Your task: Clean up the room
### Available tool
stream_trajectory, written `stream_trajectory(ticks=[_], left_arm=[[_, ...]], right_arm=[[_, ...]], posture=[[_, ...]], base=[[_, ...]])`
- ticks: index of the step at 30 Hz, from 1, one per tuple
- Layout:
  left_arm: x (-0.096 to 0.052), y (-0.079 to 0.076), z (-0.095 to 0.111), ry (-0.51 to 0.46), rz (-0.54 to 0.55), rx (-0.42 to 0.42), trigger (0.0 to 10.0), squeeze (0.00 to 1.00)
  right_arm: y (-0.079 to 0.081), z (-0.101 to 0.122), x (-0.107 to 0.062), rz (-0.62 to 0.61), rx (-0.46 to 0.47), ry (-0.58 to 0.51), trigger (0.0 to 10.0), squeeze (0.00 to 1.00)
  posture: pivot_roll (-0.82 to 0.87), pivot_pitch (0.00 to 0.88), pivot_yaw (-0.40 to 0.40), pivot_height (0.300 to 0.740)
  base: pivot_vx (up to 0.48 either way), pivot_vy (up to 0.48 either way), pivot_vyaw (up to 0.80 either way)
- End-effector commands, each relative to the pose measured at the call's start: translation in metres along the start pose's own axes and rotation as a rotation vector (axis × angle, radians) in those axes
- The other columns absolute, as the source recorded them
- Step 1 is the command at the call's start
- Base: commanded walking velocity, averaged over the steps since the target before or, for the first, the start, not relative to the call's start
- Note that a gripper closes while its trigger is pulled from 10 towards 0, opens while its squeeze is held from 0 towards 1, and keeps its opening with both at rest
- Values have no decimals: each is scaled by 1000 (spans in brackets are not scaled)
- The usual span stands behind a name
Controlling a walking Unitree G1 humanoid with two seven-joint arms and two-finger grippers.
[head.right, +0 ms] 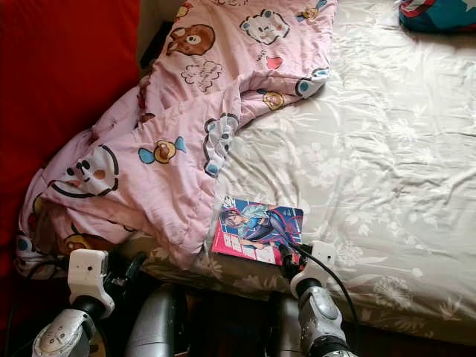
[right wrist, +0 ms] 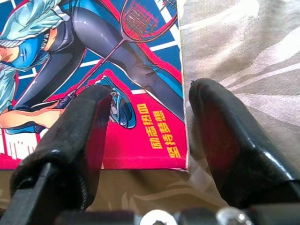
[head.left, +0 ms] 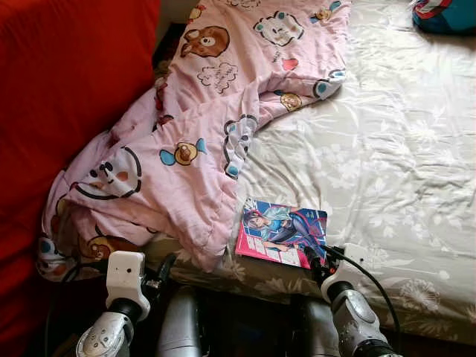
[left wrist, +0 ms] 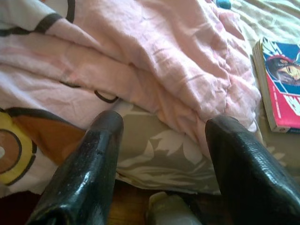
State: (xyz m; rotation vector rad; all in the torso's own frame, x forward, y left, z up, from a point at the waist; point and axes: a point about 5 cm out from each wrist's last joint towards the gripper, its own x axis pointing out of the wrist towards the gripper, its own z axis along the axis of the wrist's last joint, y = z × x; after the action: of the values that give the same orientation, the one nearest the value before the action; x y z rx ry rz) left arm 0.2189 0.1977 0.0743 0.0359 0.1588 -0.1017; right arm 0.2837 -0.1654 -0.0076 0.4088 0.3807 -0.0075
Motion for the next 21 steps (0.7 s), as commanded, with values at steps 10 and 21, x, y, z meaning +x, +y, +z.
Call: stream_trajectory(ticks=[10,21], left_arm=[[-10,-1,-5,46,-7,8,10000,0],[-14,-4,-6,52,-6,4,10000,0]], right_arm=[[-18,-17,-12,-27,194,50,10000,0],[-8,-25,-13,142,398,103,10000,0]], posture=[[135,321,13,616],[145,336,12,616]], base=[[0,0,0],[0,0,0]])
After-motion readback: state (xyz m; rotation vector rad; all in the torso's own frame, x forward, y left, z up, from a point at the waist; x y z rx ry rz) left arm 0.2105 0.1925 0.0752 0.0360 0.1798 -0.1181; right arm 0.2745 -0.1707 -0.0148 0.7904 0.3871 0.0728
